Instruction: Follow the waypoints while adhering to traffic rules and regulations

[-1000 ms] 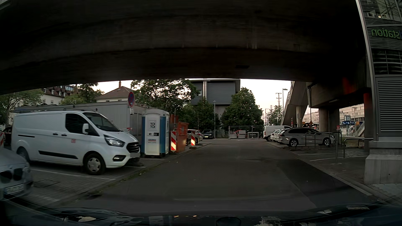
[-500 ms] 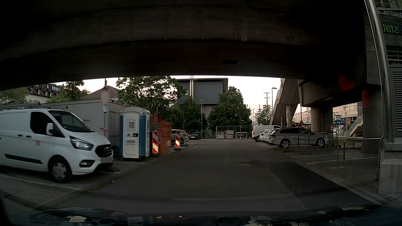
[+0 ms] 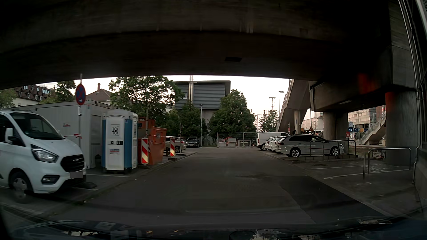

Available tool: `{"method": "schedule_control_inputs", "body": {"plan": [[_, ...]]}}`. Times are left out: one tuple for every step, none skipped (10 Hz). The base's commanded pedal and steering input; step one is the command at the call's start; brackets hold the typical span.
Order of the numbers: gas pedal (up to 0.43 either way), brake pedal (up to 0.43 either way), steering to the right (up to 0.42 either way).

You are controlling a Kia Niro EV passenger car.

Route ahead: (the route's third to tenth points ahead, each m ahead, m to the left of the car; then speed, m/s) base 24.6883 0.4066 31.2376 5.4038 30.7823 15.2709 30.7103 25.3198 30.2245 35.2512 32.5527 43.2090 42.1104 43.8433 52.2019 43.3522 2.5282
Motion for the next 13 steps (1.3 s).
{"method": "schedule_control_inputs", "body": {"plan": [[0.028, 0.0, 0.13], [0.028, 0.0, 0.116], [0.028, 0.0, 0.104], [0.028, 0.0, 0.087], [0.028, 0.0, 0.072], [0.028, 0.0, 0.063], [0.028, 0.0, 0.054], [0.028, 0.0, 0.046], [0.008, 0.0, 0.043], [0.0, 0.0, 0.041], [0.0, 0.0, 0.041], [0.0, 0.0, 0.042], [0.0, 0.0, 0.042]]}}
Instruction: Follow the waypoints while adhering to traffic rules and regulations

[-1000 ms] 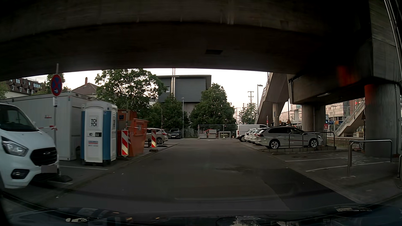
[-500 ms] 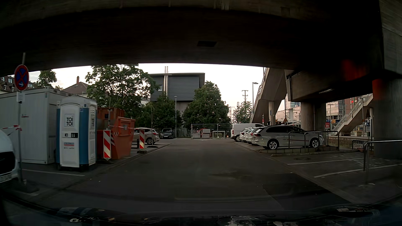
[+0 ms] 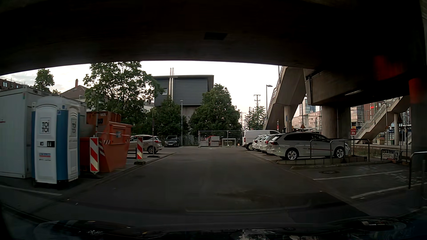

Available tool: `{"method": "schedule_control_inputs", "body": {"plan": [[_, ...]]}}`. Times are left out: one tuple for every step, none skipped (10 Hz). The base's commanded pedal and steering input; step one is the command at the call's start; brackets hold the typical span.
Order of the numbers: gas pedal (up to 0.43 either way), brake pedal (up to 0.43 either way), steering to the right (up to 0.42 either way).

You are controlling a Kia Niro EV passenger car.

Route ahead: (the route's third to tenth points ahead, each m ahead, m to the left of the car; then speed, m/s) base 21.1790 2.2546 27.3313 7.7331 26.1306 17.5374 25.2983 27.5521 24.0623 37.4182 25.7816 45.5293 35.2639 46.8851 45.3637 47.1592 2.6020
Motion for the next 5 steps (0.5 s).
{"method": "schedule_control_inputs", "body": {"plan": [[0.0, 0.0, 0.041], [0.0, 0.0, 0.041], [0.0, 0.0, 0.041], [0.0, 0.0, 0.041], [0.0, 0.0, 0.041]]}}
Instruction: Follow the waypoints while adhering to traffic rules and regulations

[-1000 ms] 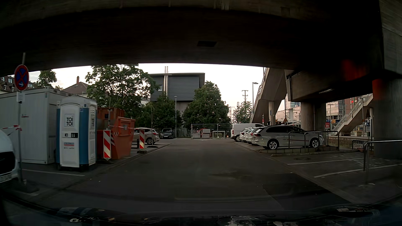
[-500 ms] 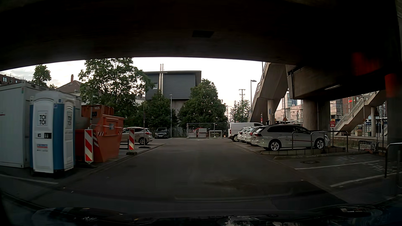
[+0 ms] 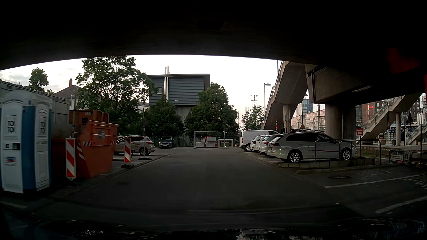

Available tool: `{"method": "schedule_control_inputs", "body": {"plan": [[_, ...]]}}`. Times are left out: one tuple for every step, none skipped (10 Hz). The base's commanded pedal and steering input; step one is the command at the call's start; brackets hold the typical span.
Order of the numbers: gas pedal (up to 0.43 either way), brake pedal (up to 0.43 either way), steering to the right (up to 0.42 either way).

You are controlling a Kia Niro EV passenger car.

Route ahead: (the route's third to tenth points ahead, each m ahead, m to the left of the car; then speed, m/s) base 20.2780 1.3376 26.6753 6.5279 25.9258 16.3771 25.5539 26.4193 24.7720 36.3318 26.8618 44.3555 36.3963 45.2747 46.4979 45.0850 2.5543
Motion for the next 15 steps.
{"method": "schedule_control_inputs", "body": {"plan": [[0.0, 0.0, 0.038], [0.0, 0.0, 0.036], [0.0, 0.0, 0.034], [0.0, 0.0, 0.034], [0.0, 0.0, 0.034], [0.0, 0.0, 0.033], [0.0, 0.0, 0.028], [0.0, 0.0, 0.02], [0.0, 0.0, 0.017], [0.0, 0.0, 0.016], [0.0, 0.0, 0.015], [0.0, 0.0, 0.014], [0.0, 0.0, 0.012], [0.0, 0.0, 0.01], [0.0, 0.0, 0.008]]}}
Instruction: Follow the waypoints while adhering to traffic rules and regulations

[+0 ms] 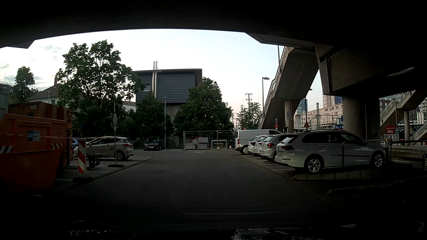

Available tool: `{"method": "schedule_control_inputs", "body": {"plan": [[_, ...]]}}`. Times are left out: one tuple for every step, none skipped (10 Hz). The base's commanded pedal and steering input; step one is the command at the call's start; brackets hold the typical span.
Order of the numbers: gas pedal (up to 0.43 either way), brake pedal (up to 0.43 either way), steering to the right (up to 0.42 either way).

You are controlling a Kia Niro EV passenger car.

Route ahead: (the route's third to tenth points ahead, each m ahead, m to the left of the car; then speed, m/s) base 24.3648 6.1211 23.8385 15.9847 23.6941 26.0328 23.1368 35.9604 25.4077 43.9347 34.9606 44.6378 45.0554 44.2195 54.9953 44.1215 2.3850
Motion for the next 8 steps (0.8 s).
{"method": "schedule_control_inputs", "body": {"plan": [[0.0, 0.0, 0.007], [0.0, 0.0, 0.006], [0.0, 0.0, 0.004], [0.0, 0.0, 0.0], [0.0, 0.0, -0.006], [0.0, 0.0, -0.01], [0.0, 0.0, -0.016], [0.02, 0.0, -0.024]]}}
